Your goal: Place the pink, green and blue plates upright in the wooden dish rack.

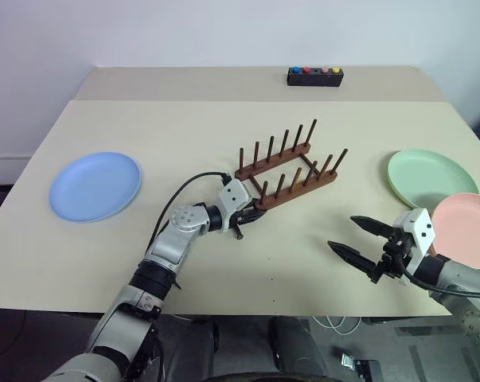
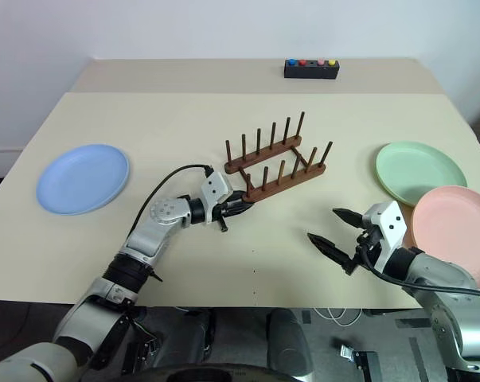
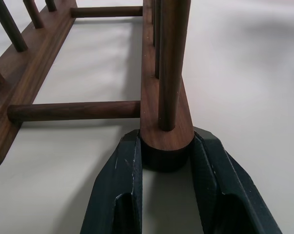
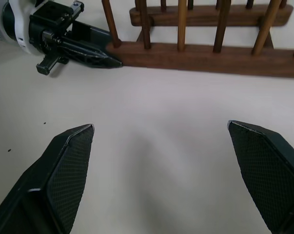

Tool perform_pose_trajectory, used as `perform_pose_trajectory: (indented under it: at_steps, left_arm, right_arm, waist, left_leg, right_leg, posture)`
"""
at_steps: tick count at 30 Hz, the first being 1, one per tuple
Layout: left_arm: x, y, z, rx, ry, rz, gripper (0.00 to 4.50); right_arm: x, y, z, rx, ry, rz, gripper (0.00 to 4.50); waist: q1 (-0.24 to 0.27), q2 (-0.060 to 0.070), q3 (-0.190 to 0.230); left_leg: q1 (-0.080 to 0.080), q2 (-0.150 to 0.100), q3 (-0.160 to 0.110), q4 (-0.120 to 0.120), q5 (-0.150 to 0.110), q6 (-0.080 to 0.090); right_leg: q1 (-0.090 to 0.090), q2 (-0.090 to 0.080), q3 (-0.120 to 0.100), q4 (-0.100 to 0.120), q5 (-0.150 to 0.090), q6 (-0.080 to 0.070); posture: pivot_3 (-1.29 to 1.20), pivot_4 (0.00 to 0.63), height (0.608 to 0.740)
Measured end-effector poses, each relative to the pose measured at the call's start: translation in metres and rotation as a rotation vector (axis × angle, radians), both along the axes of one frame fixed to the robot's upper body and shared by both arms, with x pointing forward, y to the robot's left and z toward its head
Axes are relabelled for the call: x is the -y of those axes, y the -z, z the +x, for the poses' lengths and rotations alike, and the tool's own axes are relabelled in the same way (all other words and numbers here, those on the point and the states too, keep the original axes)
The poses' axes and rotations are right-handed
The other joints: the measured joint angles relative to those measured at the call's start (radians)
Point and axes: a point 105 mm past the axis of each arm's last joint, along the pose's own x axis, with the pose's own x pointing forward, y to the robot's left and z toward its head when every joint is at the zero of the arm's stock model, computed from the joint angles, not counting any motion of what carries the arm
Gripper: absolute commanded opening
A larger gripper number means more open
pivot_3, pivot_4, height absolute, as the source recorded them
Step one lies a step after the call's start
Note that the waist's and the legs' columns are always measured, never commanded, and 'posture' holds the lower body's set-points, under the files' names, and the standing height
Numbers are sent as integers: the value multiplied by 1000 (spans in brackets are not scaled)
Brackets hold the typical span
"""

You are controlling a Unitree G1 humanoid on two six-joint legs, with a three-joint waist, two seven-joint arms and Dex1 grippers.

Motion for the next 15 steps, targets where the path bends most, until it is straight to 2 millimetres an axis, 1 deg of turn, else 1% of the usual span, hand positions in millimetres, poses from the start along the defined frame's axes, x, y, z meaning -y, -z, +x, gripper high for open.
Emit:
perform_pose_trajectory:
  at_steps: [3, 9, 13, 15]
  left_arm:
    - [0, 0, -1, -7, 49, 9, 783]
    - [0, -7, 4, -42, 209, 54, 783]
    - [7, -8, -1, -68, 313, 48, 783]
    - [10, -9, 1, -68, 340, 60, 783]
  right_arm:
    - [0, 1, 0, -2, -4, -2, 4500]
    - [-1, 3, 2, 2, -12, -6, 4500]
    - [1, 9, 0, -1, 5, -19, 4500]
    - [0, 10, -1, -2, 8, -16, 4500]
  waist:
    - [1, 0, 0]
    - [2, -1, 0]
    - [2, -1, 0]
    - [1, -1, 1]
  left_leg:
    - [0, 0, 0, 0, 0, 0]
    - [-1, 0, 0, 0, 0, 0]
    - [-2, 0, 0, -1, -1, 1]
    - [-2, 0, 0, 0, -1, 1]
  right_leg:
    - [0, 0, 0, 0, 0, 1]
    - [0, 0, 0, -1, -1, -1]
    - [-1, 0, 0, -1, 0, 3]
    - [-1, 0, -1, 0, 0, 3]
  posture:
    - [0, 150, 734]
    - [0, 150, 734]
    - [0, 150, 734]
    - [0, 150, 734]
